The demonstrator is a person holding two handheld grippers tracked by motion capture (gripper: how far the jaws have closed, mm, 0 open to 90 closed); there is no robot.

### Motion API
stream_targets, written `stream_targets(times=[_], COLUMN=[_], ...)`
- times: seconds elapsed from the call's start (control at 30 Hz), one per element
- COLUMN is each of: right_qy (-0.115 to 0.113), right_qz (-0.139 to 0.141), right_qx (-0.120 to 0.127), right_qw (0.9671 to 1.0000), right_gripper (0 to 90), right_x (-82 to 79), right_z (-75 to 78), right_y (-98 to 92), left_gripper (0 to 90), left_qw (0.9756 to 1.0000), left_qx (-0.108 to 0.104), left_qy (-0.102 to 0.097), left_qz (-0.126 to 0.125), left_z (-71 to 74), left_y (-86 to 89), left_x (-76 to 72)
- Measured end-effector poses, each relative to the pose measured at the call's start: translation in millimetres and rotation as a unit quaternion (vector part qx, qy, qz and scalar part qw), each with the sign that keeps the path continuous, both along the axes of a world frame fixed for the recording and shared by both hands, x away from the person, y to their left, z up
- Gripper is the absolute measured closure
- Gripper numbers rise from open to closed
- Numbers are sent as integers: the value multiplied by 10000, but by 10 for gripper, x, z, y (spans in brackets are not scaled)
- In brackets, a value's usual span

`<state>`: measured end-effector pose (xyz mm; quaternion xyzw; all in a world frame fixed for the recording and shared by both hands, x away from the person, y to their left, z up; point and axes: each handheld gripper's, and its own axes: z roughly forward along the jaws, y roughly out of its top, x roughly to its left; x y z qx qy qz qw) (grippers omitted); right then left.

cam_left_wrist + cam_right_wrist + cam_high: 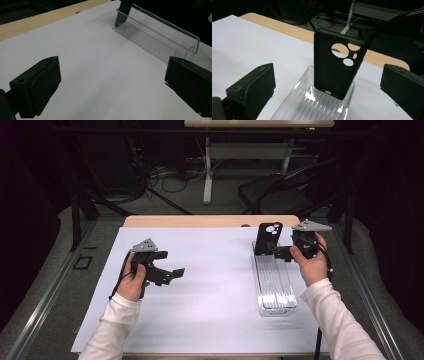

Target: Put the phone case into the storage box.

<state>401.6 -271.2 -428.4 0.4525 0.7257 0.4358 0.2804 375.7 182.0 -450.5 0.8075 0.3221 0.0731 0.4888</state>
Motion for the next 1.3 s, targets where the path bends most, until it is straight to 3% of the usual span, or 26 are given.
stream_targets(times=[0.7, 1.0, 1.17, 1.3], right_qy=[-34, -90, -168, -200], right_qz=[301, 670, 856, 970], right_qx=[170, 462, 523, 437], right_qw=[9994, 9966, 9948, 9941], right_gripper=[0, 0, 0, 0], right_x=[-215, -464, -625, -744], right_z=[-47, -118, -206, -296], right_y=[142, 337, 500, 641], left_gripper=[6, 6, 6, 6], left_qw=[10000, 10000, 10000, 10000], left_qx=[27, 37, 49, 46], left_qy=[5, 4, -1, -9], left_qz=[5, -10, -41, -62], left_z=[-7, -6, -14, -20], left_y=[10, 10, -6, -20], left_x=[32, 16, 7, -3])
